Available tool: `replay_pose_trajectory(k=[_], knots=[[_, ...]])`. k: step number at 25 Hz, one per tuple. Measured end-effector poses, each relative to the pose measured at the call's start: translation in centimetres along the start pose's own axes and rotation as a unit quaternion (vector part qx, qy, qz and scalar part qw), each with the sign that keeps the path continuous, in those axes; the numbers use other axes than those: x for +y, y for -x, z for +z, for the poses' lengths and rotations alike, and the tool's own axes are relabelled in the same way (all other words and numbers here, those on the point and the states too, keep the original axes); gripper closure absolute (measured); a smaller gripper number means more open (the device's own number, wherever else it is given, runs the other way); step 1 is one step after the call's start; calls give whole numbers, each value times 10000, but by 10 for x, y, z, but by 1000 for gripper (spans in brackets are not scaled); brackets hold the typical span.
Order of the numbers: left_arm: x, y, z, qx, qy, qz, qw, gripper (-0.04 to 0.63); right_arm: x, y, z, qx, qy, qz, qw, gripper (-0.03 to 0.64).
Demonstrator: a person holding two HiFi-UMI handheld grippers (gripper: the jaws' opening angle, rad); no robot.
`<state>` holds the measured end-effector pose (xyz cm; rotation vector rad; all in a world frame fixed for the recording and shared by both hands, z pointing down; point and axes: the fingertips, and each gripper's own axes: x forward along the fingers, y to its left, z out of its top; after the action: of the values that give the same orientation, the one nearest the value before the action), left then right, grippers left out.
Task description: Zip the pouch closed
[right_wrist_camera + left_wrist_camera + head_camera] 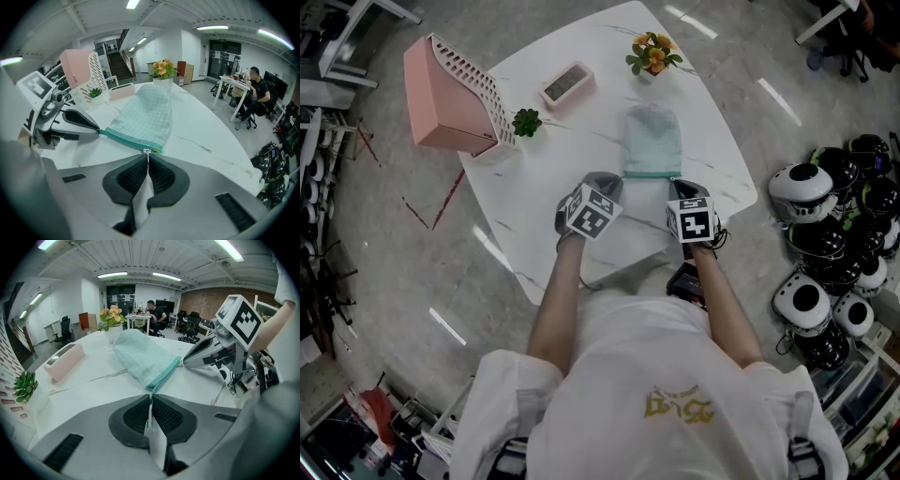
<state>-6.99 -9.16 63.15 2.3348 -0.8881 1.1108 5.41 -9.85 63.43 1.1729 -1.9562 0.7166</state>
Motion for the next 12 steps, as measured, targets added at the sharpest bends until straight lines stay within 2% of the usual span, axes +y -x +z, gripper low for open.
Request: replay_pose_trajectory(k=[4, 9, 12], knots=[[1, -2, -4, -38, 150, 116, 9998, 521, -6, 3, 1, -43, -162, -121, 9998, 575], [8, 14, 6, -473, 777, 218, 9956, 411, -5, 16, 8, -180, -539, -9, 9984, 555], [14, 30, 15, -794, 959, 437, 9913, 419, -3, 32, 22, -479, -743, 1, 9961, 557]])
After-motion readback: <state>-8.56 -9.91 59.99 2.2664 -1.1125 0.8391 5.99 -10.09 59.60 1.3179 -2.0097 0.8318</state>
